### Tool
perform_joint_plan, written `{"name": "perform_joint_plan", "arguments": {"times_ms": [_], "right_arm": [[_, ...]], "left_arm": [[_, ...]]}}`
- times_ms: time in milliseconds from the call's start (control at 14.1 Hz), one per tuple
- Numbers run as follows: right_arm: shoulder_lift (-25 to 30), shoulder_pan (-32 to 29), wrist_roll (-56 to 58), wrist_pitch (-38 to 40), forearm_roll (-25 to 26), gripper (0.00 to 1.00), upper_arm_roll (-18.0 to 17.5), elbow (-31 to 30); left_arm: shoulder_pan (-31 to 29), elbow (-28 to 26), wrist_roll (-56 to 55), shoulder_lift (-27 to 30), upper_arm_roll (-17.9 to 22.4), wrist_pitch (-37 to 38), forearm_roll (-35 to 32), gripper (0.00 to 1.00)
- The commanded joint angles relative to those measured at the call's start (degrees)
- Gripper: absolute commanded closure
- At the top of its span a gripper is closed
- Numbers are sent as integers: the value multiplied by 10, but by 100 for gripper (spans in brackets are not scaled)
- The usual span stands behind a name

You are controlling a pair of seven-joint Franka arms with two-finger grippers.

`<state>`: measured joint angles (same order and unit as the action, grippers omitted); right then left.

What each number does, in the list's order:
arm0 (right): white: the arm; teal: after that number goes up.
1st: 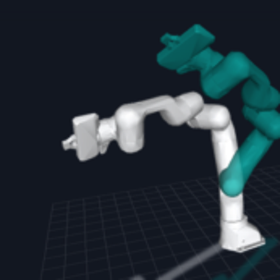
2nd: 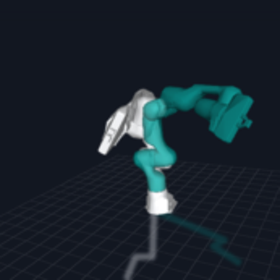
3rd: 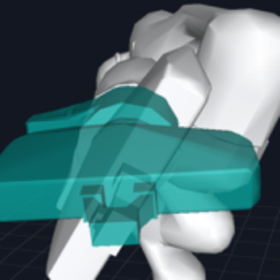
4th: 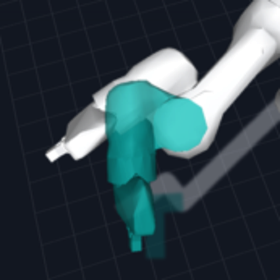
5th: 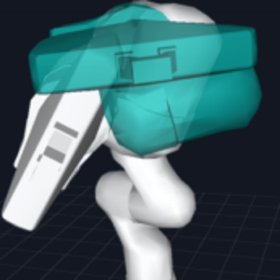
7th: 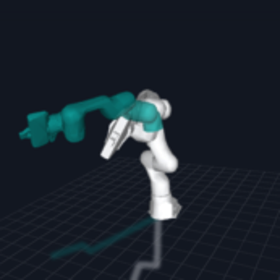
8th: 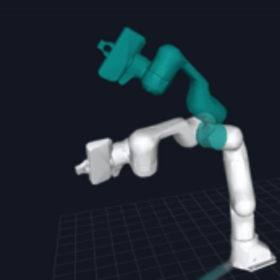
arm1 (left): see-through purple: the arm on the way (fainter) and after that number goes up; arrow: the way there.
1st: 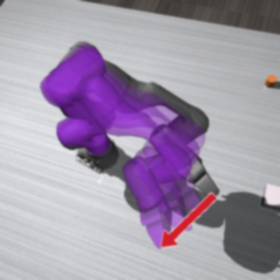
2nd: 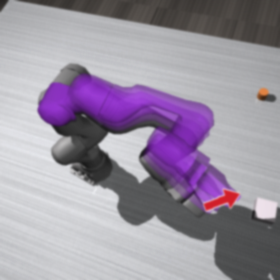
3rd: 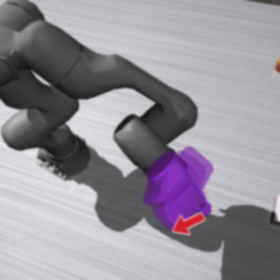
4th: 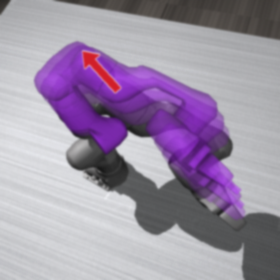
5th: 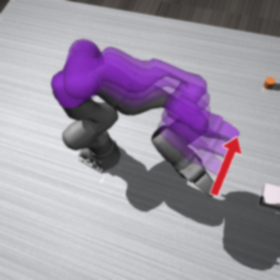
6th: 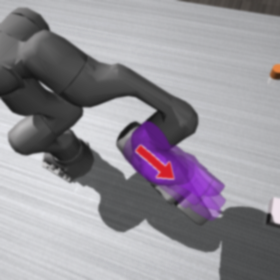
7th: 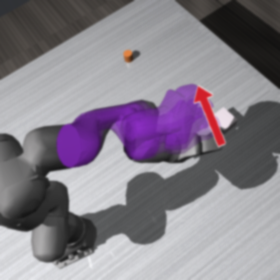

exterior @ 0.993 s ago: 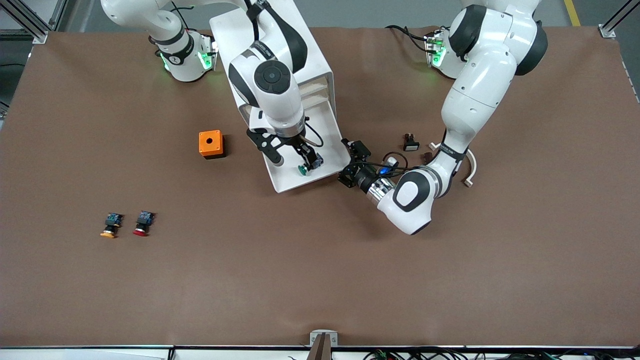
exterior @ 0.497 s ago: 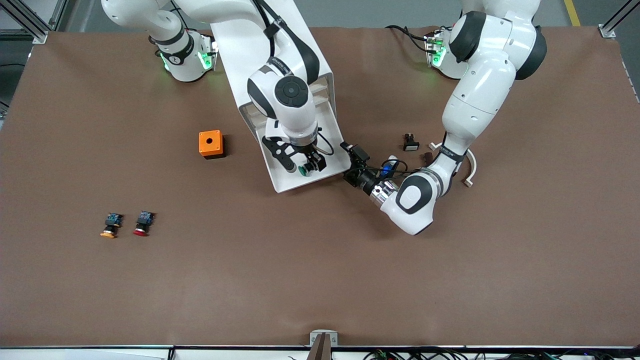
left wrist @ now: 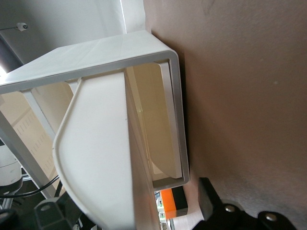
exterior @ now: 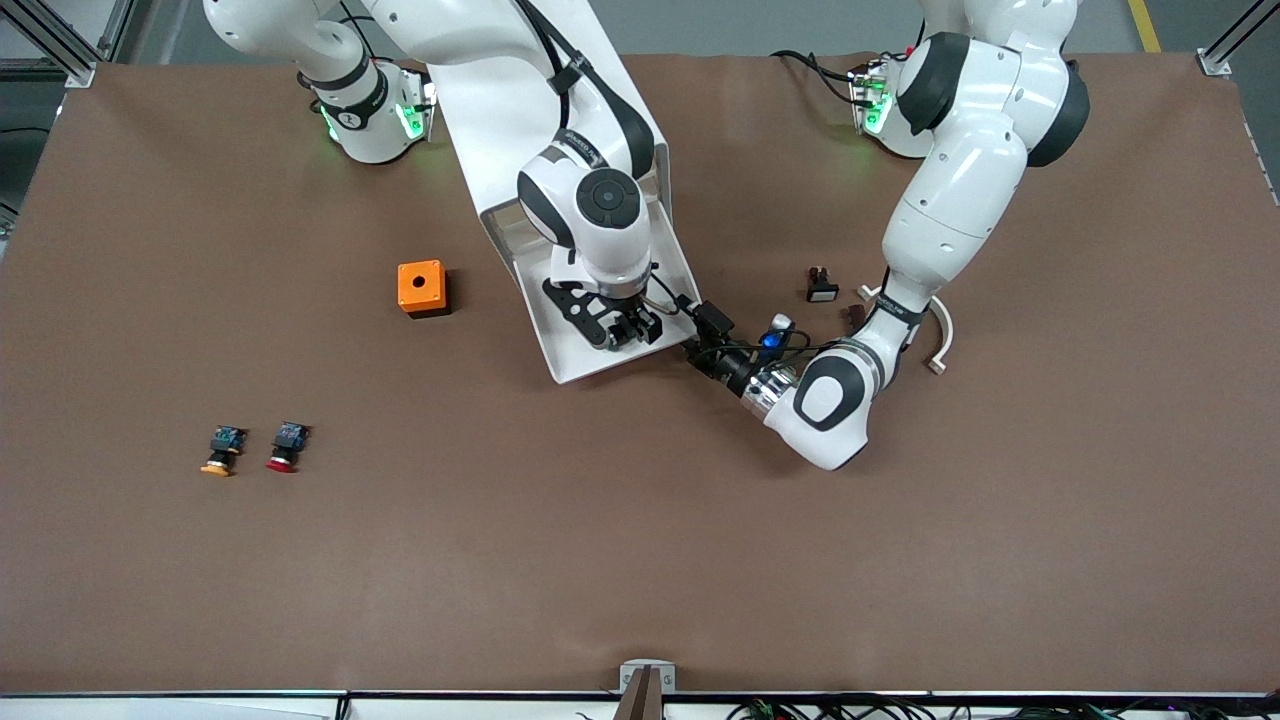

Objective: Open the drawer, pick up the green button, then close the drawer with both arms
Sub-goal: 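Reach the right gripper into the open drawer toward the green button, then grasp the green button with the right gripper and lift it out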

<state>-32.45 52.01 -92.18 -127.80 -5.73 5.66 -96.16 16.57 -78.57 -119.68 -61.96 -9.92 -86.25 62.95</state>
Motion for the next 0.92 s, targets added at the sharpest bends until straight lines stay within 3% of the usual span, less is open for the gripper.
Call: {"name": "perform_joint_plan", "arguments": {"times_ms": [0,71,284,355,639,851], "right_arm": [[-22,5,-15,3,9,21,3,29],[-24,5,-15,3,9,34,3,29],[-24,4,-14,5,8,90,2,40],[-24,4,-13,8,7,99,2,43],[-19,-8,-1,71,9,100,5,96],[-11,-38,90,149,10,100,8,142]], "left_arm": [[-16,9,-11,-5,-5,0,12,1],[-22,10,-11,-5,-5,3,11,1],[-36,13,-10,-3,-5,13,11,1],[-39,14,-7,-2,-5,15,11,1],[-51,42,46,9,-8,18,9,1],[-50,77,155,18,-3,19,0,1]]}}
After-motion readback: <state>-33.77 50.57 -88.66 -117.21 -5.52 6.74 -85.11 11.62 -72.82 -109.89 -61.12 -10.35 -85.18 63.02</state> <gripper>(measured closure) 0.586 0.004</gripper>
